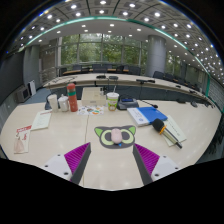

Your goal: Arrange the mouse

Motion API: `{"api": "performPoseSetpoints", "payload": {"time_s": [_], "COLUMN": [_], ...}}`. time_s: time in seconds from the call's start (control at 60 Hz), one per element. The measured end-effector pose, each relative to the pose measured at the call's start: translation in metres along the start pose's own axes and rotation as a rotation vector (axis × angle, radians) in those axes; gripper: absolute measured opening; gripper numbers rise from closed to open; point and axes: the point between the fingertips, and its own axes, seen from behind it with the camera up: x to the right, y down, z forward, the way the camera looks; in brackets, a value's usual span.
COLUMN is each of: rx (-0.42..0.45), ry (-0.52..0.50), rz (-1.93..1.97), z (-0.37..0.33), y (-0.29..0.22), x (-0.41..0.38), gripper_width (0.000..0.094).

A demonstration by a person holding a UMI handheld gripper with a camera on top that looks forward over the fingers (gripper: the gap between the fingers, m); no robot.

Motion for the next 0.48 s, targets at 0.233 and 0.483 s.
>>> {"api": "performPoseSetpoints", "payload": {"time_s": [0.233,0.483], "rx": [0.014,0.02], "ry": [0.003,-0.007], "rz": [-0.011,-0.018], "z": [-0.086,-0.119], "y": [0.022,0.034], "x": [-0.02,-0.034], "gripper_width": [0.0854,0.0853]}}
